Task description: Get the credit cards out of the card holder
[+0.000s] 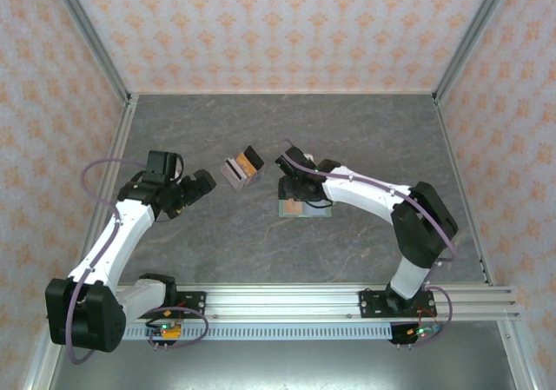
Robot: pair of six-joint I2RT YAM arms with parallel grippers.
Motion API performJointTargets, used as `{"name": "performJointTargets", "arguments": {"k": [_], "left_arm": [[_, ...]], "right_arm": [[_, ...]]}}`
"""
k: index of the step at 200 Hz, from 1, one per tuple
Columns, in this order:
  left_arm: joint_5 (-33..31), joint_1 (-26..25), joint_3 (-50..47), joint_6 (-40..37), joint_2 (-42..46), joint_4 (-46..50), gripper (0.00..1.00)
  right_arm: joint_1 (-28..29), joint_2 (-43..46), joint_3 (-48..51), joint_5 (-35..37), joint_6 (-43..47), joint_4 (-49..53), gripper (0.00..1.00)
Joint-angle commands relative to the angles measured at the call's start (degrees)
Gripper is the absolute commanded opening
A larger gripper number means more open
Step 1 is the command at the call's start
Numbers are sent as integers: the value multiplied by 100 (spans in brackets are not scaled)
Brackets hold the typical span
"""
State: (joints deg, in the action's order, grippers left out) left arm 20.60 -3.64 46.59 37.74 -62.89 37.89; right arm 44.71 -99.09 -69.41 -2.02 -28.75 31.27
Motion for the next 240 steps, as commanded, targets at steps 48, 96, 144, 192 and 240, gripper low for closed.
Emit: {"name": "performJointTargets", "arguments": {"k": [48, 96, 144, 192, 240], "left_arm": [[139, -495, -11, 365, -486, -587, 100], [5, -1076, 63, 686, -823, -1096, 100], [34, -1605, -47, 967, -1198, -1739, 100], [-56, -2187, 40, 1182, -1698, -2141, 100], [66, -2624, 394, 1259, -2346, -2440, 100]], "right_arm": [[-128, -503, 32, 132, -75, 293, 61], [-286, -528, 249, 53, -44, 246, 57], [-375, -672, 317, 9, -40, 211, 54], [-432, -770, 531, 18, -33, 149, 46], [-551, -719, 809, -155, -131, -74, 39]]}}
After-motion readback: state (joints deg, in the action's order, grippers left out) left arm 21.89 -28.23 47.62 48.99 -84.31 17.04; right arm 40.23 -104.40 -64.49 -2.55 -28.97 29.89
